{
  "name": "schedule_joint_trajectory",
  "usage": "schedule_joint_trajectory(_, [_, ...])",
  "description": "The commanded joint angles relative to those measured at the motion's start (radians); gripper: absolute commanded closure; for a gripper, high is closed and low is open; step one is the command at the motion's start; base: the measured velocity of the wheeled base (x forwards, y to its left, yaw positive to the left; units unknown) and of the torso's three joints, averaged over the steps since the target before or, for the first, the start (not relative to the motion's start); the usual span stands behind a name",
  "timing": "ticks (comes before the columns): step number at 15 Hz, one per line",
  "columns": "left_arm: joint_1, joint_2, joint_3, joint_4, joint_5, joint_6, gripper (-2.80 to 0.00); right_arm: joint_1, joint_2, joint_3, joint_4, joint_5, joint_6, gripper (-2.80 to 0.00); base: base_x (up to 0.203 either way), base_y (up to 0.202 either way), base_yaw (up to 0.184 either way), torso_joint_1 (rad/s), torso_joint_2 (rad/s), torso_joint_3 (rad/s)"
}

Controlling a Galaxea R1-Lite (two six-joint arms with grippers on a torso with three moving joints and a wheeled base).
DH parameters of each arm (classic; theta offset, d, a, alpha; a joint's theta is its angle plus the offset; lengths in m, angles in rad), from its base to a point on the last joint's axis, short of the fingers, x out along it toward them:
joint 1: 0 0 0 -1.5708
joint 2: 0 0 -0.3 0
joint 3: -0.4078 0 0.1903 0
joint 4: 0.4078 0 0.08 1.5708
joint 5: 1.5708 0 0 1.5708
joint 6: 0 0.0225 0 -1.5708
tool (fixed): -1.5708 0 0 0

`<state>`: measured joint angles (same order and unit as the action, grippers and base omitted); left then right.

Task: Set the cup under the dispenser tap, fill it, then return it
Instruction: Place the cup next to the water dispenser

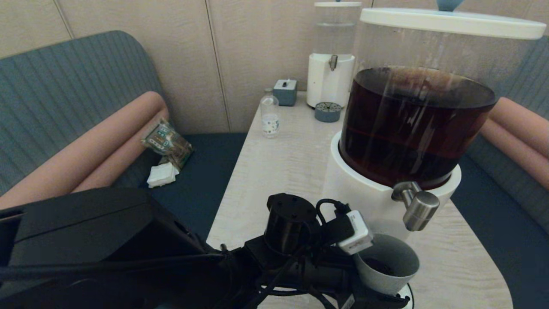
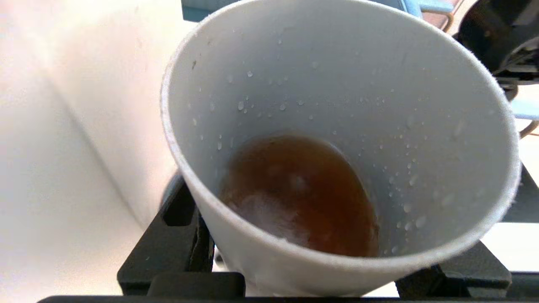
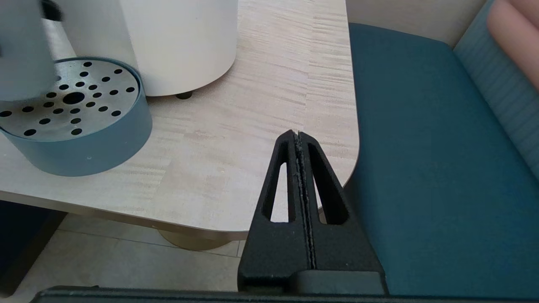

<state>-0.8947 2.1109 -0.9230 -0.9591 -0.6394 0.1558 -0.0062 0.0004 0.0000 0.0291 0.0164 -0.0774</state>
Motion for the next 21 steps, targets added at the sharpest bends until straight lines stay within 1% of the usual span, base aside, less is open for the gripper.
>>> schedule_joint_trajectory(1, [0.001, -0.045, 0.045, -0.014, 0.023, 0.000, 0.00, 0.000, -0.003, 0.000, 0.000, 0.000, -0.001, 0.00, 0.000, 0.000, 0.000, 0.000, 0.00, 0.000])
schedule_joint_trajectory(3, [0.009, -0.081, 0.097, -0.048, 0.067, -0.012, 0.00, 0.000, -0.003, 0.000, 0.000, 0.000, -0.001, 0.00, 0.000, 0.000, 0.000, 0.000, 0.00, 0.000])
schedule_joint_trajectory(6, [0.053, -0.149, 0.167, -0.098, 0.130, -0.061, 0.00, 0.000, -0.003, 0.000, 0.000, 0.000, -0.001, 0.00, 0.000, 0.000, 0.000, 0.000, 0.00, 0.000])
schedule_joint_trajectory(9, [0.131, -0.205, 0.247, -0.139, 0.154, -0.070, 0.00, 0.000, -0.003, 0.000, 0.000, 0.000, -0.001, 0.00, 0.000, 0.000, 0.000, 0.000, 0.00, 0.000])
schedule_joint_trajectory(11, [0.195, -0.237, 0.284, -0.158, 0.166, -0.092, 0.00, 0.000, -0.003, 0.000, 0.000, 0.000, -0.001, 0.00, 0.000, 0.000, 0.000, 0.000, 0.00, 0.000])
schedule_joint_trajectory(13, [0.287, -0.252, 0.295, -0.178, 0.169, -0.098, 0.00, 0.001, -0.003, 0.000, 0.000, 0.000, -0.001, 0.00, 0.000, 0.000, 0.000, 0.000, 0.00, 0.000])
schedule_joint_trajectory(15, [0.403, -0.237, 0.285, -0.218, 0.166, -0.106, 0.00, 0.000, -0.003, 0.000, 0.000, 0.000, -0.001, 0.00, 0.000, 0.000, 0.000, 0.000, 0.00, 0.000])
schedule_joint_trajectory(16, [0.458, -0.214, 0.261, -0.250, 0.165, -0.117, 0.00, 0.000, -0.003, 0.000, 0.000, 0.000, -0.001, 0.00, 0.000, 0.000, 0.000, 0.000, 0.00, 0.000])
schedule_joint_trajectory(19, [0.563, -0.118, 0.159, -0.325, 0.164, -0.164, 0.00, 0.000, -0.003, 0.000, 0.000, 0.000, -0.001, 0.00, 0.000, 0.000, 0.000, 0.000, 0.00, 0.000])
schedule_joint_trajectory(21, [0.606, -0.034, 0.093, -0.355, 0.164, -0.192, 0.00, 0.000, -0.003, 0.000, 0.000, 0.000, -0.001, 0.00, 0.000, 0.000, 0.000, 0.000, 0.00, 0.000])
